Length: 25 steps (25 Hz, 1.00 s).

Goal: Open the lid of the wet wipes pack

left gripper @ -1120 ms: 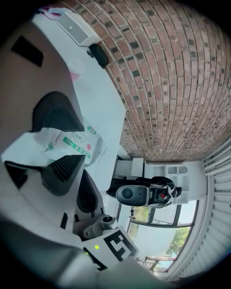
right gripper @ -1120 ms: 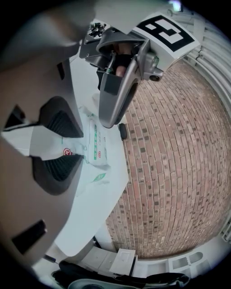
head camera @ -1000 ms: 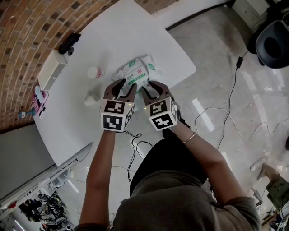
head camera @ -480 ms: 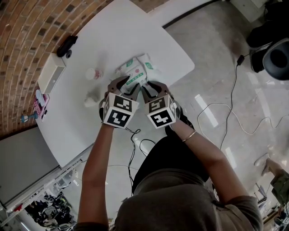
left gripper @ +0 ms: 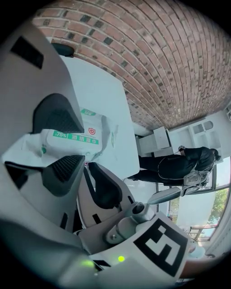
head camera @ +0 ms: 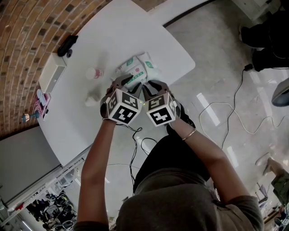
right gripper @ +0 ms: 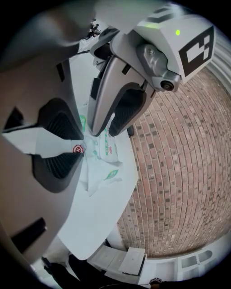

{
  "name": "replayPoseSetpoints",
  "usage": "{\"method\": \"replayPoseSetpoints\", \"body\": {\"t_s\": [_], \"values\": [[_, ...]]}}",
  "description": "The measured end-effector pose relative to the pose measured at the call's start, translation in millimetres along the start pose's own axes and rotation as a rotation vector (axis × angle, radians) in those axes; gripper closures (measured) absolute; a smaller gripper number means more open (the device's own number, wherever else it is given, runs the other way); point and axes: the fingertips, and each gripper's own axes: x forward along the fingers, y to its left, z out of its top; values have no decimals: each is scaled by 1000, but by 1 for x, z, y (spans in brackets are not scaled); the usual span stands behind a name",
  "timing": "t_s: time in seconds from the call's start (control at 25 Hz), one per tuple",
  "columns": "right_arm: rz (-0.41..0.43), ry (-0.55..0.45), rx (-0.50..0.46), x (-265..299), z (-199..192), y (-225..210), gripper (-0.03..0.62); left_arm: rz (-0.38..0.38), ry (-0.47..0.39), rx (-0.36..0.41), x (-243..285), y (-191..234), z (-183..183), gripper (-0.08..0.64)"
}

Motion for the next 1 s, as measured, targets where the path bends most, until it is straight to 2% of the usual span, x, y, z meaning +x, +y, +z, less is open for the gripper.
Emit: {"method": "replayPoseSetpoints", "body": {"t_s": [0.48,0.8,1.0], "values": [[-27,5,-4,1,-2,-3,506,-12,50,94,6,-1,-3,459],[-62,21,-31,4,0,-6,522,-58,68,108,6,0,-2,480],[-72,28,-55,5,-1,-6,528,-114,58,79,5,1,-1,485]]}}
